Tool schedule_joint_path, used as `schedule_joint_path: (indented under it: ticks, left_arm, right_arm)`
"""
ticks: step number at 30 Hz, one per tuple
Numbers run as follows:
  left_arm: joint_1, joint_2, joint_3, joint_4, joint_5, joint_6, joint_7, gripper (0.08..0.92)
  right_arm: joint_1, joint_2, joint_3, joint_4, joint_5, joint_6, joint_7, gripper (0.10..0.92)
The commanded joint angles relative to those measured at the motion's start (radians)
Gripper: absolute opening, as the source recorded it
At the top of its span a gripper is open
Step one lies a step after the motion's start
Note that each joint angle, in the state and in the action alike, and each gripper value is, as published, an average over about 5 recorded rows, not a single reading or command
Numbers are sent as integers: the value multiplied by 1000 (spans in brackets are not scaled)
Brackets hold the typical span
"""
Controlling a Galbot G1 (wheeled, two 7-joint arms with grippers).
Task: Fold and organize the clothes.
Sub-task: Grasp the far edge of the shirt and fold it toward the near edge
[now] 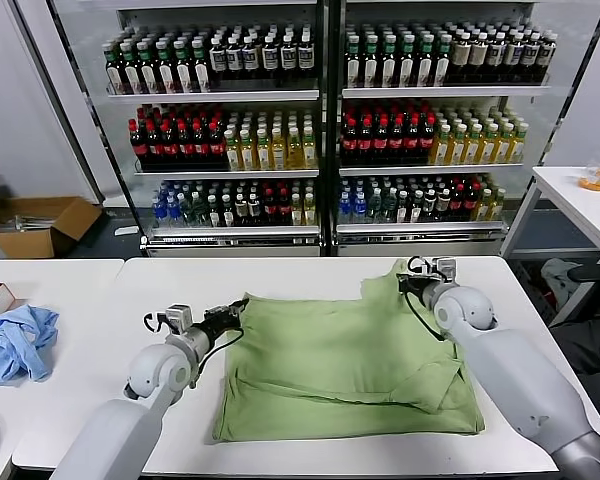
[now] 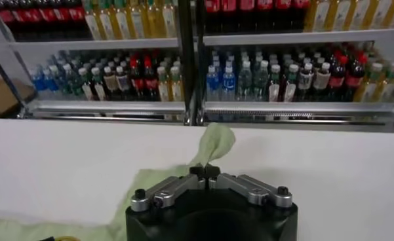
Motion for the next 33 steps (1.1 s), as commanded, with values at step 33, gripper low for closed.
schedule_joint_path:
  ticks: [33]
  left_arm:
    - [383, 94, -120, -294, 39, 55, 33, 102]
  right_arm:
    - [-861, -149, 586, 601, 22, -6, 42, 104]
